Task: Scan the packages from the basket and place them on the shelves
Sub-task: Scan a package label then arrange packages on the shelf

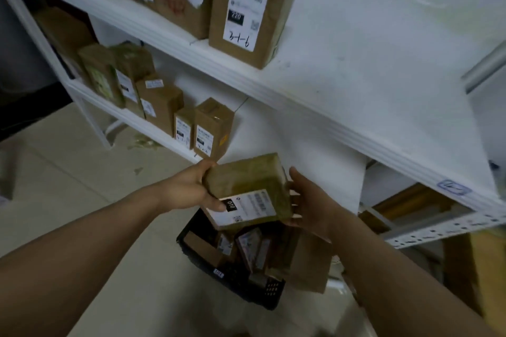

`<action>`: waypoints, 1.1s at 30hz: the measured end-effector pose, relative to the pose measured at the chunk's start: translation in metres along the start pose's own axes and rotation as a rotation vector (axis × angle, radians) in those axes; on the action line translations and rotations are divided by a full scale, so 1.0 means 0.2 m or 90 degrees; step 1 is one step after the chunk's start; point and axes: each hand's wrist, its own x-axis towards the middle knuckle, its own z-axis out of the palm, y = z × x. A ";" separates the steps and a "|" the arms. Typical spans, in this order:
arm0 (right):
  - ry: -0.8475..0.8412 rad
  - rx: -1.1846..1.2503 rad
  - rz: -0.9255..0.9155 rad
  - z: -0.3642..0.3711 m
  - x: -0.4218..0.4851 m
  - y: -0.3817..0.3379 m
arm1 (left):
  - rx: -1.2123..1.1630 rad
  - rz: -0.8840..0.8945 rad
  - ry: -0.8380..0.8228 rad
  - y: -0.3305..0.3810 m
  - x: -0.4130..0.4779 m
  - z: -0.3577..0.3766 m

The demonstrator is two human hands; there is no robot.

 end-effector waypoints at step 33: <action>0.102 -0.125 -0.258 -0.66 -0.74 0.01 | -0.045 -0.015 -0.187 0.75 -0.04 0.79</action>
